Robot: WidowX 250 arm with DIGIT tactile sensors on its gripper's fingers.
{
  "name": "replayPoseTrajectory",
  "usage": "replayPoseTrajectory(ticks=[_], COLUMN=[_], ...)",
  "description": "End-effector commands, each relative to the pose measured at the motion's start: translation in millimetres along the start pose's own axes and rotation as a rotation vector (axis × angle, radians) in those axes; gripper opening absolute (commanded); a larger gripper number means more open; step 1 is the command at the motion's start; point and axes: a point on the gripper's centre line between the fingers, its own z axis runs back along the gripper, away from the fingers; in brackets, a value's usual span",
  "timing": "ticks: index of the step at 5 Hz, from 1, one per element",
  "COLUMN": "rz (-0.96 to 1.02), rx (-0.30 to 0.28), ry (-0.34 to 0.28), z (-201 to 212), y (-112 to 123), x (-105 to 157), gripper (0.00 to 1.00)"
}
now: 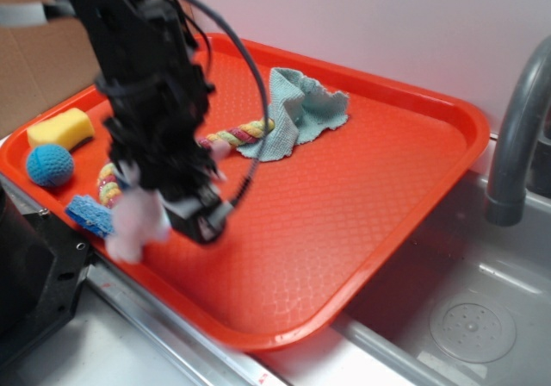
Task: Grab the pink bunny.
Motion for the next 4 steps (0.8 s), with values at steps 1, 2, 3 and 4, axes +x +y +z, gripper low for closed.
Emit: replayPoseTrajectory(ticks=[1, 2, 3, 4], rz=[-0.126, -0.150, -0.160, -0.158], rx=[0.040, 0.083, 0.097, 0.099], ry=[-0.056, -0.029, -0.038, -0.047], z=[91.0, 91.2, 91.8, 90.9], y=[41.1, 46.2, 48.3, 45.1], x=[64.8, 73.9, 73.8, 68.4], gripper=[0.00, 0.00, 0.00, 0.00])
